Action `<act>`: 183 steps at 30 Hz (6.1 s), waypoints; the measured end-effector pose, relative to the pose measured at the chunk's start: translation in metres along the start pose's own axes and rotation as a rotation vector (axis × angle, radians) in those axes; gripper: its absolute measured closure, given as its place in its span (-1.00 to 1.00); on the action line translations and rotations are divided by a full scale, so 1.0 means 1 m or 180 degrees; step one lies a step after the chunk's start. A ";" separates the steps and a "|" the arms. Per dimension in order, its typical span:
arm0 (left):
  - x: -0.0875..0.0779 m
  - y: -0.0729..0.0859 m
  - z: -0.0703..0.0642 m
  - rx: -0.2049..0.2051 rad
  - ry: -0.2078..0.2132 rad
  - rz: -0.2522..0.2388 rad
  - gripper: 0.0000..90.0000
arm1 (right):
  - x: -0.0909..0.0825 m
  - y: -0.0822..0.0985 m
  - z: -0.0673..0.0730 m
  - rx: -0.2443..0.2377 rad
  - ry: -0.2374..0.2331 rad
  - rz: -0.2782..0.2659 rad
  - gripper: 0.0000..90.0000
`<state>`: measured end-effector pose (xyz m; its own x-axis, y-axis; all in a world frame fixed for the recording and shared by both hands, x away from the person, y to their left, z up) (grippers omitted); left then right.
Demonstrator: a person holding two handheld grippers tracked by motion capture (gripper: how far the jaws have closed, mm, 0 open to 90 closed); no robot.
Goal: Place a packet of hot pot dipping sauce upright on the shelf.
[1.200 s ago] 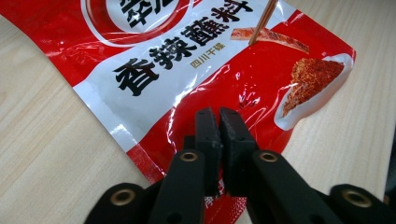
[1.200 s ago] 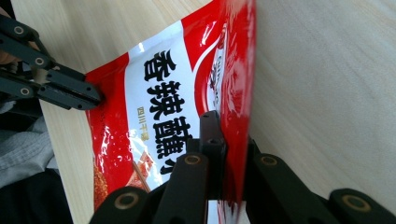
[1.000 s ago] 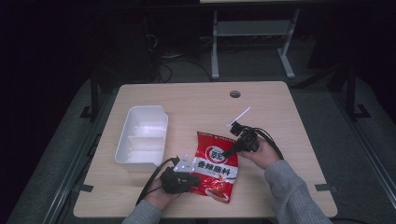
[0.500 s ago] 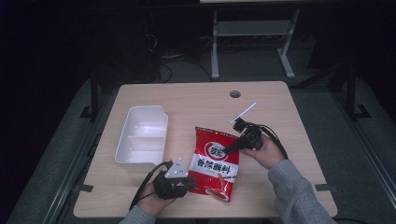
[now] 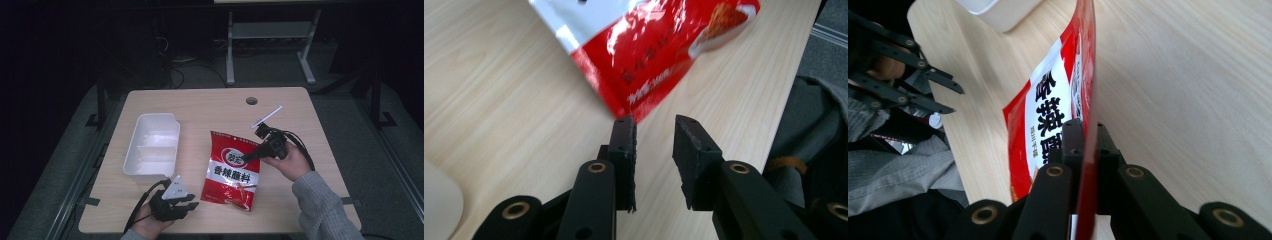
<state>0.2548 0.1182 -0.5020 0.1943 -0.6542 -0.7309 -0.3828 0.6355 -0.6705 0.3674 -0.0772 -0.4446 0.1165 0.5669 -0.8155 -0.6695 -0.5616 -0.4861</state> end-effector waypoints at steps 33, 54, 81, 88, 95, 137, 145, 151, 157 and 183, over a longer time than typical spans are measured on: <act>-0.020 0.028 0.014 -0.0103 -0.0213 -0.0088 0.32 | -0.037 -0.052 0.059 -0.0285 -0.0199 -0.0342 0.96; -0.020 0.034 0.019 -0.0095 -0.0250 -0.0060 0.19 | -0.042 -0.118 0.092 -0.0274 -0.0301 -0.0689 0.96; -0.022 0.036 0.020 -0.0073 -0.0241 -0.0057 0.15 | 0.002 -0.191 0.133 -0.0255 -0.0499 -0.0835 0.96; -0.021 0.037 0.020 -0.0079 -0.0233 -0.0039 0.15 | 0.015 -0.202 0.136 -0.0234 -0.0505 -0.0850 0.96; -0.021 0.037 0.019 -0.0060 -0.0228 -0.0033 0.14 | 0.025 -0.209 0.142 -0.0250 -0.0512 -0.0850 0.96; -0.022 0.033 0.016 0.0070 -0.0254 -0.0054 0.13 | 0.097 -0.221 0.154 -0.0063 -0.0494 -0.0995 0.96; -0.022 0.033 0.016 0.0068 -0.0245 -0.0058 0.13 | 0.103 -0.216 0.152 -0.0149 -0.0382 -0.1001 0.95; -0.022 0.033 0.016 0.0069 -0.0248 -0.0053 0.13 | 0.102 -0.210 0.152 -0.0256 -0.0336 -0.0942 0.95; -0.022 0.033 0.016 0.0072 -0.0249 -0.0043 0.12 | 0.101 -0.201 0.151 -0.0360 -0.0301 -0.0845 0.94; -0.020 0.033 0.016 0.0079 -0.0253 -0.0031 0.11 | 0.106 -0.172 0.148 -0.0542 -0.0402 -0.0433 0.94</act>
<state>0.2529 0.1591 -0.5117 0.2691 -0.6264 -0.7315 -0.3583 0.6399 -0.6798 0.3863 0.1686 -0.4010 0.0973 0.7091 -0.6983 -0.5194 -0.5623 -0.6434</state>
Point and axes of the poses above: each handheld gripper's, and its own axes: x roughly forward along the jaws, y roughly out of its underside, z roughly to its left, the point moved 10 cm from there along x, roughly forward along the jaws, and after that the axes turned 8 degrees about y, right-handed, at the moved point
